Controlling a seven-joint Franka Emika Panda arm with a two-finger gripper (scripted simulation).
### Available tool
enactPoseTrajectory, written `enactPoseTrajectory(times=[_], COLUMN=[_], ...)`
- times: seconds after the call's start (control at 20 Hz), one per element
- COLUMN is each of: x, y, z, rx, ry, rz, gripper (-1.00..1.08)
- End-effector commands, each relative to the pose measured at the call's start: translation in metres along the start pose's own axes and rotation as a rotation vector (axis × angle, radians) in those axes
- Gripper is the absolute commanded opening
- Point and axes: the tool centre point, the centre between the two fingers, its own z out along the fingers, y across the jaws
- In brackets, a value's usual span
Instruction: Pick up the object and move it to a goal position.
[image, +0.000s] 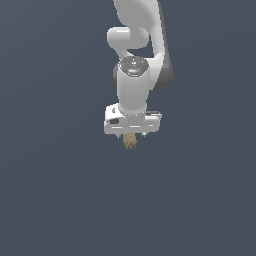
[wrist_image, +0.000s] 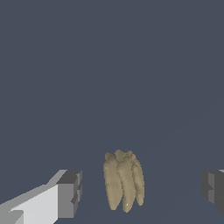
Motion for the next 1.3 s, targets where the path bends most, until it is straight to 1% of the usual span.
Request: enactPoseTrajectory(times=[0.0, 0.45, 0.8, 1.05, 1.25], x=[0.0, 0.003, 0.003, -0.003, -0.014], y=[0.0, 0.007, 0.007, 0.006, 0.006], z=[0.0, -0.004, -0.004, 0.005, 0.018], rx=[0.0, -0.017, -0.017, -0.015, -0.011], ry=[0.0, 0.006, 0.005, 0.004, 0.002], rz=[0.0, -0.02, -0.02, -0.035, -0.06], gripper=[1.0, 1.0, 1.0, 1.0, 1.0])
